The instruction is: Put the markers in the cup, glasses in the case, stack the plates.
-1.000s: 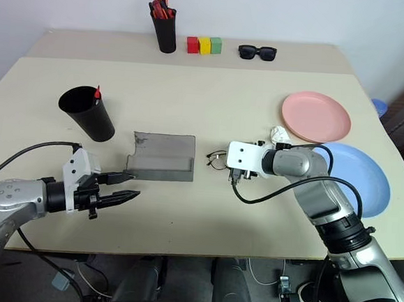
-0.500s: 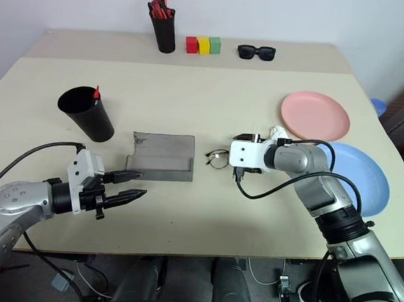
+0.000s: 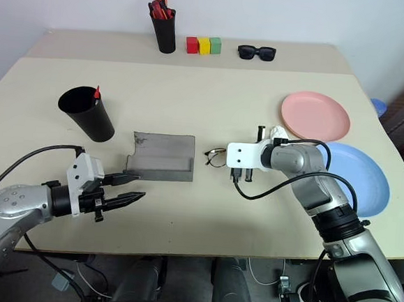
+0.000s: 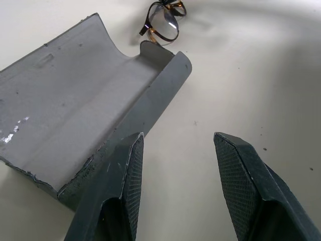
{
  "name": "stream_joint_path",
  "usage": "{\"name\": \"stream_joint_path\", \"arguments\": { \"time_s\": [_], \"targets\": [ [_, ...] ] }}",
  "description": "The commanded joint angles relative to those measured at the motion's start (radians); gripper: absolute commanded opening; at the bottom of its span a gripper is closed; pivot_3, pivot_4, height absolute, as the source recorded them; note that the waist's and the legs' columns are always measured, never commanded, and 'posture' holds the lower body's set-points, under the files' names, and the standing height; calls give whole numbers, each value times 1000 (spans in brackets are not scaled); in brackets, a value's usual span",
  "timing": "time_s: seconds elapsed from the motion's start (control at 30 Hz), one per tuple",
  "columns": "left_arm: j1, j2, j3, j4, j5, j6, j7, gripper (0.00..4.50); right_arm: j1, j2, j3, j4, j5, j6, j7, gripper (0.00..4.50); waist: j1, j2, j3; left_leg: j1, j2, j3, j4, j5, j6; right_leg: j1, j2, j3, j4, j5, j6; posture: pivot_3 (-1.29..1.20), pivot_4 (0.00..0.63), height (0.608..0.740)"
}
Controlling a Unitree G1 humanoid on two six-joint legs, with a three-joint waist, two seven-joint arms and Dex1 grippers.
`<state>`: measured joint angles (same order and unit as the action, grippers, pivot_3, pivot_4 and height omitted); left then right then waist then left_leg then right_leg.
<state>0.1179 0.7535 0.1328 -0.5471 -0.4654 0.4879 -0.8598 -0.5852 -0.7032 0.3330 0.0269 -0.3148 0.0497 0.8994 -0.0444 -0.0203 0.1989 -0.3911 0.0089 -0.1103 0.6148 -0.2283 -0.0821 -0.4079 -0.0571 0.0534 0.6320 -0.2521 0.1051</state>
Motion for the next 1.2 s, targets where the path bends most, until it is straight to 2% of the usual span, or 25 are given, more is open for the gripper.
{"name": "stream_joint_path", "arguments": {
  "time_s": [0.03,0.17,0.23,0.37,0.47,0.67,0.97,1.2],
  "targets": [
    [18,-6,83,33,10,-36,31,2258,-24,21,-75,-170,99,148,54,83,-1,0,0,0,0,0,0,0,0,0,0,0,0,0,0,0,150,740],
    [79,-11,195,98,10,-86,37,2258,-101,108,-93,-351,216,418,95,83,-8,1,0,0,1,0,0,0,0,-1,1,0,1,0,0,0,150,740],
    [116,1,237,135,23,-112,20,2258,-154,213,-89,-410,282,590,64,83,-10,1,0,0,2,0,0,0,0,-1,1,0,1,1,-1,0,150,740],
    [150,19,302,178,24,-129,6,2258,-223,387,1,-428,296,828,-37,83,-3,0,-1,0,2,-1,-1,0,0,-1,2,-1,2,0,-1,0,150,740],
    [169,25,326,170,20,-130,0,2258,-228,463,107,-402,279,882,-99,83,3,0,-1,-1,2,-1,-1,0,0,-1,1,-1,0,0,-1,0,150,740],
    [195,14,326,87,-23,-104,-11,2258,-223,436,229,-312,213,868,-171,83,2,0,-1,-1,1,0,-1,0,0,-2,0,-1,-1,0,-2,0,150,740],
    [220,8,293,27,-45,-65,-1,2258,-195,350,263,-345,201,899,-180,83,-3,0,-1,-1,2,0,-2,0,0,-3,1,-1,0,0,-2,0,150,740],
    [181,15,254,29,-38,-45,13,2258,-212,368,279,-309,189,877,-207,83,-2,0,-1,-1,2,0,-2,0,0,-3,1,-1,0,0,-2,0,150,740]
  ]
}}
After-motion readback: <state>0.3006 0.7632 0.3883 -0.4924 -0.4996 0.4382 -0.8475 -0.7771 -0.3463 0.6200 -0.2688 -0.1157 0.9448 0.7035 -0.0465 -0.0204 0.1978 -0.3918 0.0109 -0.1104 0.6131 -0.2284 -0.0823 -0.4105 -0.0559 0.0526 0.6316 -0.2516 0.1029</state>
